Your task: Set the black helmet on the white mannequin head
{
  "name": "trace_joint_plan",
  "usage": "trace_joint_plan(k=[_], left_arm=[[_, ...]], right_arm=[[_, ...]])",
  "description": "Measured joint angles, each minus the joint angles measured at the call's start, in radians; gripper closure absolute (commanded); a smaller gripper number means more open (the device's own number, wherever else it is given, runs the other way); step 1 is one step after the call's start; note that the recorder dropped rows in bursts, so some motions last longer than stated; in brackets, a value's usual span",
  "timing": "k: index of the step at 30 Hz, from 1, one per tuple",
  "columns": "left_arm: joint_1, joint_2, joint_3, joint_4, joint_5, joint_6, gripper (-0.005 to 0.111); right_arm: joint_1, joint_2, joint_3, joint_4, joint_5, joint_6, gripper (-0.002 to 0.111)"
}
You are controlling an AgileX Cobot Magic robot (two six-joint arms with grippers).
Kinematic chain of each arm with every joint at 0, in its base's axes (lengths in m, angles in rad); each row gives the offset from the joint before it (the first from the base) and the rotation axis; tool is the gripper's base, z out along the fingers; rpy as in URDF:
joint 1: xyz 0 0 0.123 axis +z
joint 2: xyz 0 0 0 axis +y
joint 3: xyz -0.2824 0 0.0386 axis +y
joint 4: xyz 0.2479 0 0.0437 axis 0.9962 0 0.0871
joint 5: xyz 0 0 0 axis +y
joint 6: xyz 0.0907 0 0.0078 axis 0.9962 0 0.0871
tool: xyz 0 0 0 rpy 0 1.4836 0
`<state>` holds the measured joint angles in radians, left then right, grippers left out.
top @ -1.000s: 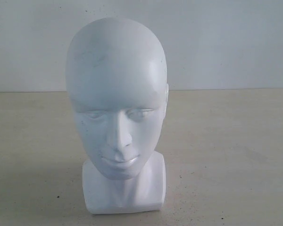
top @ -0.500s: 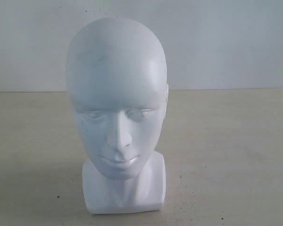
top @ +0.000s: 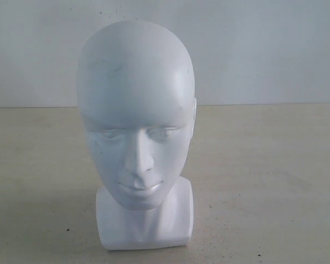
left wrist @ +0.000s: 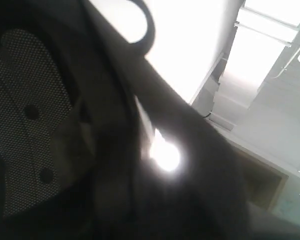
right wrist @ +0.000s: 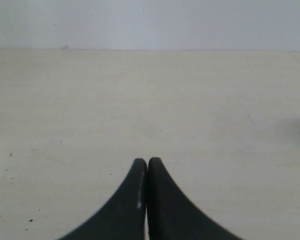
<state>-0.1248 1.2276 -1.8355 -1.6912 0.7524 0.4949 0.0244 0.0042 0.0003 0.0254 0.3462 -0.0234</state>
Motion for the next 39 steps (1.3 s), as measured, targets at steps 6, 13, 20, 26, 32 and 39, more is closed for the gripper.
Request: trace_joint_plan(k=[6, 13, 20, 26, 32, 39], left_arm=[[-0.017, 0.0, -0.002, -0.002, 0.083, 0.102, 0.102], [-0.02, -0.002, -0.002, -0.002, 0.172, 0.175, 0.102], [-0.022, -0.002, -0.002, 0.004, 0.216, 0.236, 0.102], [-0.022, -0.002, -0.002, 0.004, 0.216, 0.327, 0.102], [-0.022, 0.005, -0.002, 0.08, 0.233, 0.398, 0.102], [-0.024, 0.028, -0.002, 0.166, 0.362, 0.425, 0.102]], right_arm=[[0.0, 0.0, 0.0, 0.0, 0.0, 0.0, 0.108], [0.0, 0.0, 0.0, 0.0, 0.0, 0.0, 0.108], [0.0, 0.0, 0.0, 0.0, 0.0, 0.0, 0.108], [0.0, 0.0, 0.0, 0.0, 0.0, 0.0, 0.108], [0.0, 0.0, 0.0, 0.0, 0.0, 0.0, 0.108], [0.0, 0.0, 0.0, 0.0, 0.0, 0.0, 0.108]])
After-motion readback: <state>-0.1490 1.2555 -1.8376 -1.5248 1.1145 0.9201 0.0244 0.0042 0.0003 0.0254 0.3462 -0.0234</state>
